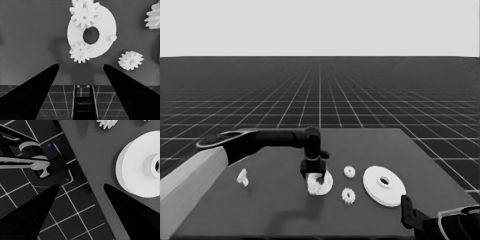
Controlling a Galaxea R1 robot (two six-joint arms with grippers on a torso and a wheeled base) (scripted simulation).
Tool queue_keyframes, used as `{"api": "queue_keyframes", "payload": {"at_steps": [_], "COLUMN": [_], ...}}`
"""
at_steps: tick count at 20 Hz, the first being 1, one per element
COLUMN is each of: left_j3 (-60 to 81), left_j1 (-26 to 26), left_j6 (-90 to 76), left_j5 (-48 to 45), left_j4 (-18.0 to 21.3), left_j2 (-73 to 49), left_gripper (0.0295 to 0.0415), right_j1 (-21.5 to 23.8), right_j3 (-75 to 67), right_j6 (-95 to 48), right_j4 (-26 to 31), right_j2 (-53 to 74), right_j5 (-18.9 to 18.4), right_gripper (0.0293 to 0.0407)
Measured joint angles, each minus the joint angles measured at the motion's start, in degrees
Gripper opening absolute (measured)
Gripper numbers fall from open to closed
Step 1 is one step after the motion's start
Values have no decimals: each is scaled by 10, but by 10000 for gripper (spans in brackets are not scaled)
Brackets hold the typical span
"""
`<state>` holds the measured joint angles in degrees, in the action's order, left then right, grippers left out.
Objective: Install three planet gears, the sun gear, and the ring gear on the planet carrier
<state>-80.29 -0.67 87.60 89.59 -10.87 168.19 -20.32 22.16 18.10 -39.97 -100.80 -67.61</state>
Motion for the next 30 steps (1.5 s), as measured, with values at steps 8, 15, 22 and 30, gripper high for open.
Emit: {"api": "queue_keyframes", "payload": {"at_steps": [8,15,22,30], "left_j3": [555,563,564,564], "left_j1": [199,203,203,203], "left_j6": [-1056,-1077,-1077,-1077], "left_j5": [-501,-508,-508,-508], "left_j4": [-68,-69,-69,-69], "left_j2": [-665,-676,-676,-676], "left_gripper": [385,385,385,385], "right_j1": [0,188,99,56], "right_j3": [0,339,438,477], "right_j6": [0,670,664,642], "right_j4": [0,253,183,143], "right_j2": [0,-461,-494,-504], "right_j5": [0,-232,-205,-187], "right_gripper": [385,386,385,385]}}
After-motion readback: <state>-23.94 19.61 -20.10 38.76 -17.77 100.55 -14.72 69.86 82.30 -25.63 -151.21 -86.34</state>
